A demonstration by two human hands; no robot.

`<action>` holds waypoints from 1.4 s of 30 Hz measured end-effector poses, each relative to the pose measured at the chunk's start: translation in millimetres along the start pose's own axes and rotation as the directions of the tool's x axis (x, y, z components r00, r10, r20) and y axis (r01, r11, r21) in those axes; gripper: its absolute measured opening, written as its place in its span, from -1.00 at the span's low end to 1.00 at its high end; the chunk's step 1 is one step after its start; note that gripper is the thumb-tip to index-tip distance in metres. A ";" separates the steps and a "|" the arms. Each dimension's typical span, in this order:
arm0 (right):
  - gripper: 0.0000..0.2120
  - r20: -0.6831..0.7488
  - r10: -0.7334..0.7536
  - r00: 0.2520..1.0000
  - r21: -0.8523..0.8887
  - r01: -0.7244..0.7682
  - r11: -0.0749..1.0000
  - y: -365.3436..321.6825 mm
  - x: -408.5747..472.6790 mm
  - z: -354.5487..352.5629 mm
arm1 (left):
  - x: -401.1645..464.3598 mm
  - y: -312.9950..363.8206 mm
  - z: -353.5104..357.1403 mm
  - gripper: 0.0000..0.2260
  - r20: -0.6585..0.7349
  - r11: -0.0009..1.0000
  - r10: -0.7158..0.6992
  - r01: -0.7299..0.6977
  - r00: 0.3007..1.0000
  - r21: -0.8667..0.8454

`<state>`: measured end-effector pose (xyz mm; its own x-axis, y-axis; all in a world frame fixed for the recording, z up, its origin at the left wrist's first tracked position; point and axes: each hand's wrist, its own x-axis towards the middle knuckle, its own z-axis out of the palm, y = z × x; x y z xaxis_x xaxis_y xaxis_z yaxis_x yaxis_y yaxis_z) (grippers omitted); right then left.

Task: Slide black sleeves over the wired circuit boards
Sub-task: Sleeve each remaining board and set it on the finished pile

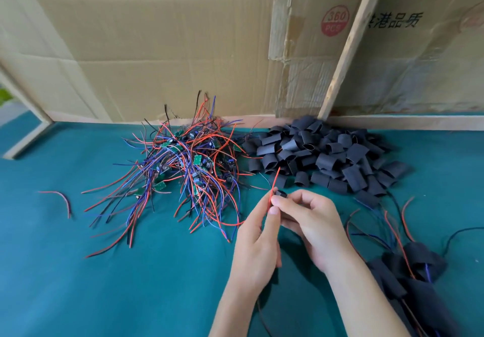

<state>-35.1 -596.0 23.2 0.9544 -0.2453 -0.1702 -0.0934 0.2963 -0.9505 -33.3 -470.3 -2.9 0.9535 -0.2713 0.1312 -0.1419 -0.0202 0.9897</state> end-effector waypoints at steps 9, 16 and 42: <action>-0.56 -0.009 -0.017 1.000 0.160 0.019 0.987 -4.1 3.2 -9.4 | -17.9 4.9 -4.7 -0.84 -0.146 1.000 0.009 -0.010 0.989 -0.006; -0.74 -0.080 -0.013 0.997 0.387 0.043 0.921 -1.1 13.3 -13.5 | -11.7 0.8 -4.8 -0.54 0.015 0.995 -0.049 0.050 0.999 -0.090; -0.82 0.065 0.002 0.998 0.582 -0.039 0.812 -7.7 12.8 -15.7 | -9.3 4.6 -5.3 -0.55 0.050 0.997 -0.042 0.045 0.998 -0.068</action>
<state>-26.7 -615.9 24.3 0.9706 -0.1842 -0.1548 0.0516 0.7877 -0.6139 -41.4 -462.8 0.7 0.9443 -0.3176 0.0868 -0.0803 0.0334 0.9962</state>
